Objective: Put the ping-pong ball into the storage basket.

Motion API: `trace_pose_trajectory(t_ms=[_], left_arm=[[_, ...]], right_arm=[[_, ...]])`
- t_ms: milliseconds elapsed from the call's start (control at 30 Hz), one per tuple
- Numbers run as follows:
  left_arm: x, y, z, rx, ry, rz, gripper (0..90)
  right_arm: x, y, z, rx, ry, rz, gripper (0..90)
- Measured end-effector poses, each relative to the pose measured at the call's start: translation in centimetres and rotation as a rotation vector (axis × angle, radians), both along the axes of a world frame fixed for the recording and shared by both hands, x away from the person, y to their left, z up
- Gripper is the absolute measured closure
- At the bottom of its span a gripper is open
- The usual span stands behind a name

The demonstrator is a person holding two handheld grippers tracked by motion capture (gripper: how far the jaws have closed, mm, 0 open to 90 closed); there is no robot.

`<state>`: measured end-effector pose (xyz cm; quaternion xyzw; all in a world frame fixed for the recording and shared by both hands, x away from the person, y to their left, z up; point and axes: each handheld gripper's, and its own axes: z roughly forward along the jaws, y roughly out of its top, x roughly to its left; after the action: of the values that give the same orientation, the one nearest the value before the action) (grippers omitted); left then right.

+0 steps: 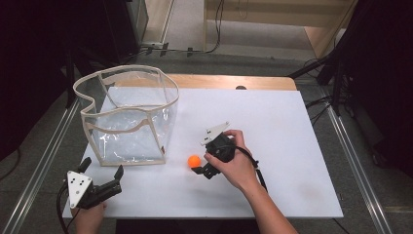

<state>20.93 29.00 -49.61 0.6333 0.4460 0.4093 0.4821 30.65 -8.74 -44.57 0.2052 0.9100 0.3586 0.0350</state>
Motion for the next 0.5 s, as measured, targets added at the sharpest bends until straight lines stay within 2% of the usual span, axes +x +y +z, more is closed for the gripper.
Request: trace_pose_trajectory(t_ms=[500], left_arm=[[0.0, 0.0, 0.0, -0.002, 0.000, 0.000, 0.0]], right_arm=[[0.3, 1.3, -1.1, -0.042, 0.024, 0.027, 0.0]])
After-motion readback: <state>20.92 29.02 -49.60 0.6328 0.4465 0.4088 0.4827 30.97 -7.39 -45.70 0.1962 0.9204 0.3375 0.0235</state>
